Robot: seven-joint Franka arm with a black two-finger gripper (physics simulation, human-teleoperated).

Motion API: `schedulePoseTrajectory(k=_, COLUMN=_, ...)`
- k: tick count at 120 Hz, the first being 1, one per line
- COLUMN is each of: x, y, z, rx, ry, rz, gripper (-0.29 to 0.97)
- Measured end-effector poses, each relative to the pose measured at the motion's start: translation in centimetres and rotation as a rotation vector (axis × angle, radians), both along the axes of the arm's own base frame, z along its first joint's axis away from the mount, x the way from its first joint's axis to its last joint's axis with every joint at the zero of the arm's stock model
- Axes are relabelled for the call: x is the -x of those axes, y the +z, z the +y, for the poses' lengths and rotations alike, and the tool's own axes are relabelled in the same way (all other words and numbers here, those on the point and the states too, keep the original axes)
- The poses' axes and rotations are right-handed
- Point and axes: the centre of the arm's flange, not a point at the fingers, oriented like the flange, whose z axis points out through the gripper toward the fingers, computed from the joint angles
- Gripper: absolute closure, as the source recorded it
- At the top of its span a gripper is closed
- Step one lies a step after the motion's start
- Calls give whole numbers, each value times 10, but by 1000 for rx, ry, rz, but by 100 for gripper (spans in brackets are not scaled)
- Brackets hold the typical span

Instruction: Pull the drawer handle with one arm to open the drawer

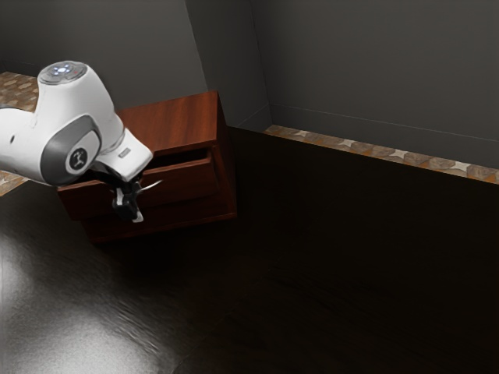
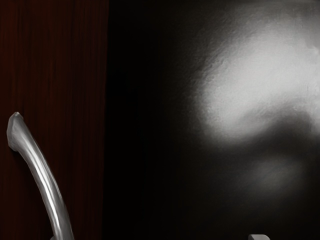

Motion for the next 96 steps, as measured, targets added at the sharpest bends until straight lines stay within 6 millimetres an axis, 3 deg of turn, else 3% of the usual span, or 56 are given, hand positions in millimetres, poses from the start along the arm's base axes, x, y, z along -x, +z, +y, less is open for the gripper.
schedulePoseTrajectory(k=19, x=17, y=6, z=-19, rx=0, ry=-24, rz=-9, gripper=32)
schedulePoseTrajectory(k=35, x=30, y=0, z=-27, rx=9, ry=-27, rz=-1, gripper=24)
schedulePoseTrajectory(k=96, x=85, y=11, z=-44, rx=15, ry=-1, rz=-36, gripper=22)
